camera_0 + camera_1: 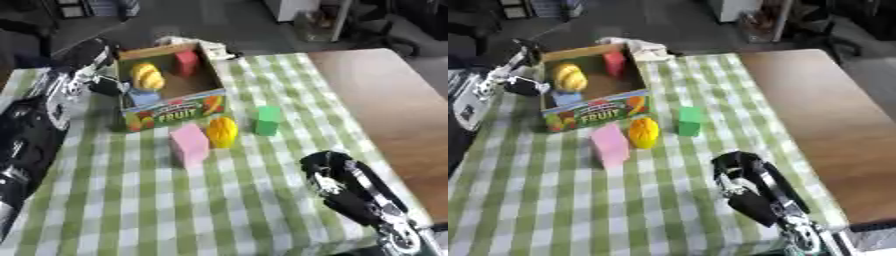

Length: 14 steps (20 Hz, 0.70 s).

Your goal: Pick up objects on the table and place them in the box.

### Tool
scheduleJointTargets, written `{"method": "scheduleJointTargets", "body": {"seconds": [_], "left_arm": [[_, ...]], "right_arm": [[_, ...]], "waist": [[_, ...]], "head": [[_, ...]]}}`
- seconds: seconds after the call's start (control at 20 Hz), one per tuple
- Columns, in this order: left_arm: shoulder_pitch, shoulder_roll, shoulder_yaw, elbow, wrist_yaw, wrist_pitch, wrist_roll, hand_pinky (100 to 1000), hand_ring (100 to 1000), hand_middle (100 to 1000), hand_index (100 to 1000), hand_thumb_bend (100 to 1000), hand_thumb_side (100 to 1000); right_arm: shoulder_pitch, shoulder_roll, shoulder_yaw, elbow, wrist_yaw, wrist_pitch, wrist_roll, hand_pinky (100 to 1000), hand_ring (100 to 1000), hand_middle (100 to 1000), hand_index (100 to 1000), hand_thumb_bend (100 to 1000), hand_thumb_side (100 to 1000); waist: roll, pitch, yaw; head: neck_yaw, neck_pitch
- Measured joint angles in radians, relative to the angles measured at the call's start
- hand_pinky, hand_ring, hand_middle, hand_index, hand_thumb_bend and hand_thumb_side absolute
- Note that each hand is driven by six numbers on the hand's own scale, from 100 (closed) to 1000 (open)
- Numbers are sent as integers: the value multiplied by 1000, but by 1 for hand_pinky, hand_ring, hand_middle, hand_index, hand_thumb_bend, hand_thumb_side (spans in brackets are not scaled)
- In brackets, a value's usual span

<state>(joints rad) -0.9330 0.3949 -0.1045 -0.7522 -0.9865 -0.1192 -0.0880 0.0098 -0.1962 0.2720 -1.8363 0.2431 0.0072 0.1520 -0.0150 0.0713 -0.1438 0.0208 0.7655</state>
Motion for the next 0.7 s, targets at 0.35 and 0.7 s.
{"method": "scheduleJointTargets", "body": {"seconds": [0.35, 0.7], "left_arm": [[32, 36, -15, -64, 75, -43, -42, 664, 658, 677, 847, 332, 324], [167, 173, -53, -366, 371, -49, -107, 645, 649, 653, 830, 244, 329]], "right_arm": [[0, 3, -2, 0, 0, 2, -2, 661, 736, 581, 697, 100, 525], [-13, -19, -13, -4, 6, 7, -8, 665, 738, 583, 704, 100, 491]], "waist": [[0, 0, 11], [6, -1, 37]], "head": [[-11, 0], [-25, 0]]}}
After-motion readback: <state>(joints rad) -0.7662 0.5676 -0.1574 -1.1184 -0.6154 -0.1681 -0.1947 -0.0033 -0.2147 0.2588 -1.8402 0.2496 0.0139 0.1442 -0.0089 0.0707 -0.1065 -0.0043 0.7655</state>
